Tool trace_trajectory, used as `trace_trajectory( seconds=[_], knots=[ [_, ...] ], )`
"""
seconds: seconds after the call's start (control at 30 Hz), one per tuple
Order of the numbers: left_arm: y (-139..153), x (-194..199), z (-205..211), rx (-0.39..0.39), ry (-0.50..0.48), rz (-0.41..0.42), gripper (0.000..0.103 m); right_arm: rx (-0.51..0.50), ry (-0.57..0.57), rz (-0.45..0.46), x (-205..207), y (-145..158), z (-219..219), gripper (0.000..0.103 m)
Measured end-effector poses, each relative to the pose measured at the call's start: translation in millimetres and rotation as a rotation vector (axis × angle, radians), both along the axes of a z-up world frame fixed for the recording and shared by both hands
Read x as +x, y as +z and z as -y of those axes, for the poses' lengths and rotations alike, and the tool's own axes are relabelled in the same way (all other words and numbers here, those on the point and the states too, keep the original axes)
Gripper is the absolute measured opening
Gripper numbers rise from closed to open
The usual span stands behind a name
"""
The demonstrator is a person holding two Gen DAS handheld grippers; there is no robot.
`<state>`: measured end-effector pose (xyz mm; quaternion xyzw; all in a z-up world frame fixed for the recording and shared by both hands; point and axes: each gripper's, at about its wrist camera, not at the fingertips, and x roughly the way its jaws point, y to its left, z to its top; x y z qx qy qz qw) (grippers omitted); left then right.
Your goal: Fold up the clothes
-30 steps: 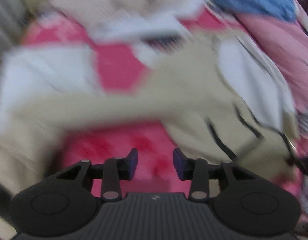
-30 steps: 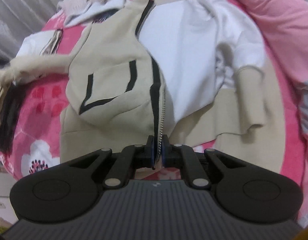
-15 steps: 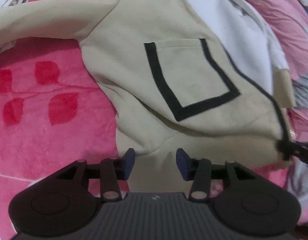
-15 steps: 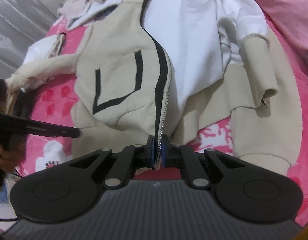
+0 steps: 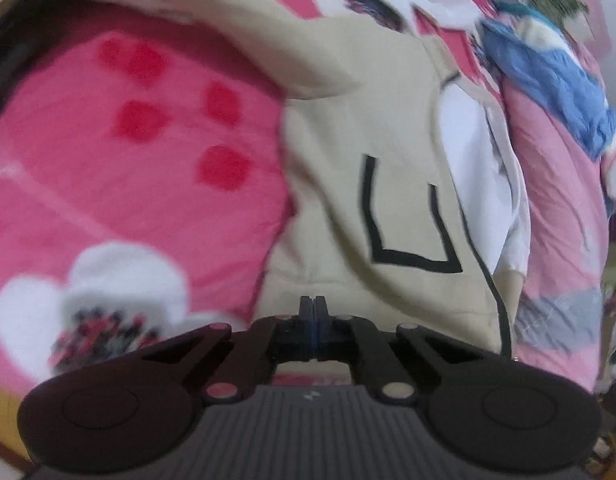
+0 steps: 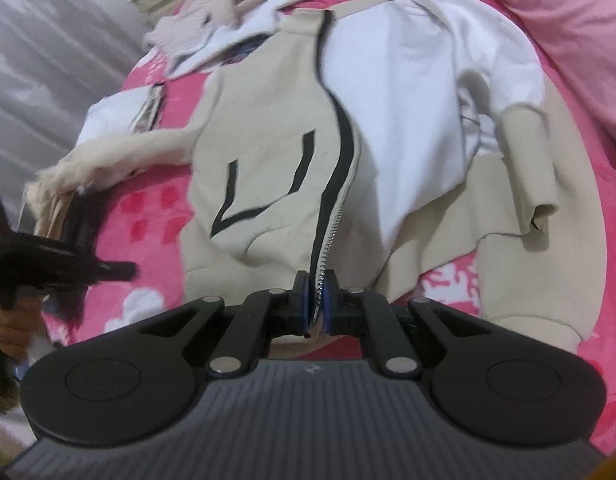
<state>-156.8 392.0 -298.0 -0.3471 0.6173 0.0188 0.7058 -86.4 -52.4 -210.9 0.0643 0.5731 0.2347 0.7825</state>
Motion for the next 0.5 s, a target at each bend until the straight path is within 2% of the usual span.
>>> trace_trajectory(
  seconds=[0.07, 0.1, 0.17, 0.2, 0.23, 0.27, 0.3, 0.43, 0.5],
  knots=[
    [-14.0, -9.6, -10.3, 0.061, 0.001, -0.045, 0.000, -0.030, 0.016, -0.027, 0.3, -10.4, -2.5, 0.005],
    [-23.5, -10.4, -11.2, 0.067, -0.012, -0.059, 0.000, -0.042, 0.012, -0.049, 1.6, -17.6, -3.4, 0.005],
    [-30.8, -9.8, -8.4, 0.086, -0.045, -0.041, 0.003, -0.048, -0.019, -0.096, 5.8, -30.8, -3.9, 0.005],
    [-31.3, -7.9, -3.8, 0.095, -0.070, -0.019, 0.011, -0.043, -0.032, -0.104, 7.6, -33.0, -3.8, 0.005],
    [-30.7, -4.2, 4.0, 0.102, -0.106, 0.008, 0.028, -0.039, -0.040, -0.108, 8.9, -33.6, -3.6, 0.005],
    [-30.0, -0.5, 11.8, 0.110, -0.141, 0.036, 0.039, -0.038, -0.041, -0.104, 9.7, -32.2, -3.1, 0.005],
    [-31.0, 5.7, 20.5, 0.121, -0.172, 0.054, 0.056, -0.040, -0.042, -0.102, 10.3, -31.3, -2.8, 0.005],
    [-52.3, 26.8, 60.6, 0.197, -0.296, 0.048, 0.066, -0.050, -0.049, -0.114, 13.5, -31.0, -2.8, 0.005],
    [-64.8, 31.2, 77.6, 0.231, -0.342, 0.032, 0.066, -0.050, -0.041, -0.113, 14.5, -28.5, -6.1, 0.005]
  ],
)
